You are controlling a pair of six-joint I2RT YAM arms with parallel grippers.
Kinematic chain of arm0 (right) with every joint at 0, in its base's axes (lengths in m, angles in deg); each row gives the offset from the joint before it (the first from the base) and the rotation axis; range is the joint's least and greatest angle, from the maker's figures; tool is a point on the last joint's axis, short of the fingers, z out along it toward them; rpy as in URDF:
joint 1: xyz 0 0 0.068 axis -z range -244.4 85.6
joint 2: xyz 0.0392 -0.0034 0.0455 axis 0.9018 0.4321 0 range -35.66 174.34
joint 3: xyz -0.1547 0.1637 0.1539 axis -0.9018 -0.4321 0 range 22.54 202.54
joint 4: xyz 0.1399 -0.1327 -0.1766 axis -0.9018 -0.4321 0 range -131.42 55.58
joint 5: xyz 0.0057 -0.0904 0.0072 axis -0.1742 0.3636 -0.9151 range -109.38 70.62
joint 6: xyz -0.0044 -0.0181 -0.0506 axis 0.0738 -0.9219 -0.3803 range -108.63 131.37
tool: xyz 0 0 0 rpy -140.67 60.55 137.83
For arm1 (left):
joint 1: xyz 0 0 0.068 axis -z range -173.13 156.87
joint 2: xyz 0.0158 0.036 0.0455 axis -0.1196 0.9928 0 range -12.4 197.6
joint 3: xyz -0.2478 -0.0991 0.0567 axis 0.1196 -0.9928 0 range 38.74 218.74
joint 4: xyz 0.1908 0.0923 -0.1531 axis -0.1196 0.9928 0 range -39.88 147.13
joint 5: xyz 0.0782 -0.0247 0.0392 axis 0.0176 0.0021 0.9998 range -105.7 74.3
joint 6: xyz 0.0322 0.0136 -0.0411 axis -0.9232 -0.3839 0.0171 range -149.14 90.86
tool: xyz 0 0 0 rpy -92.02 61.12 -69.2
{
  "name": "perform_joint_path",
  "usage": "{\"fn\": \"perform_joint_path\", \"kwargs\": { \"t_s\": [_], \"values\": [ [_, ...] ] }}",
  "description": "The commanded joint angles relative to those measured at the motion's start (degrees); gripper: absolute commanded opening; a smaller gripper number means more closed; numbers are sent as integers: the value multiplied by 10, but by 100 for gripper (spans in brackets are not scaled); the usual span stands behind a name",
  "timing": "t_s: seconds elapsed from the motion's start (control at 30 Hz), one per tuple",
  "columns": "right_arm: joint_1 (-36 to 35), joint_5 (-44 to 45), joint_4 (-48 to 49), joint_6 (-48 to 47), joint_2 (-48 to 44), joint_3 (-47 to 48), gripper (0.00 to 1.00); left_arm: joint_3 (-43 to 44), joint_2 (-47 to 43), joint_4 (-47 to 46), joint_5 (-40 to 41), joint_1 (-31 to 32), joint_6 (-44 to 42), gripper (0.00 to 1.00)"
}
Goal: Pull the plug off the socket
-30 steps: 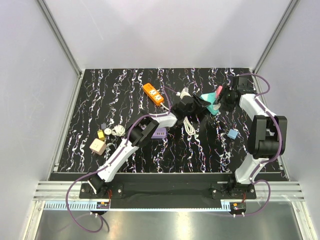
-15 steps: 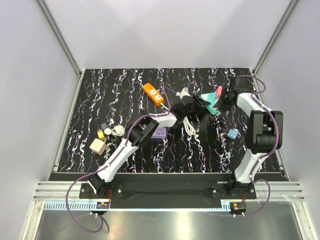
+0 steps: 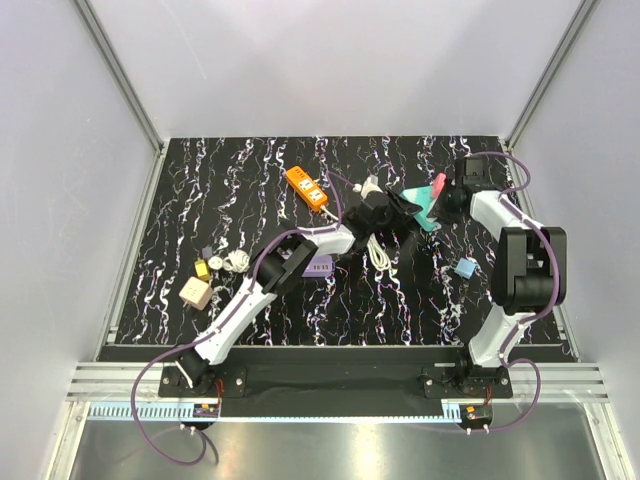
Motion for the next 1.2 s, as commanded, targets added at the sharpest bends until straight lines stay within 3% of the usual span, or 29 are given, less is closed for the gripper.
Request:
{"fn": "perform_joint_path", "kwargs": {
  "t_s": [0.0,0.57,0.8,1.17],
  "values": [
    [3,75,53,12,-59,-19,0,-20,-20,57,47,-2,-35,0],
    [2,101,98,13,-114,-27,0,-53,-29,16,64,1,-28,0],
    [2,86,43,-4,-151,-4,0,-55,-29,13,68,2,-25,0],
    [2,92,27,7,-69,39,0,-45,-44,69,86,3,-54,0]
  ]
}}
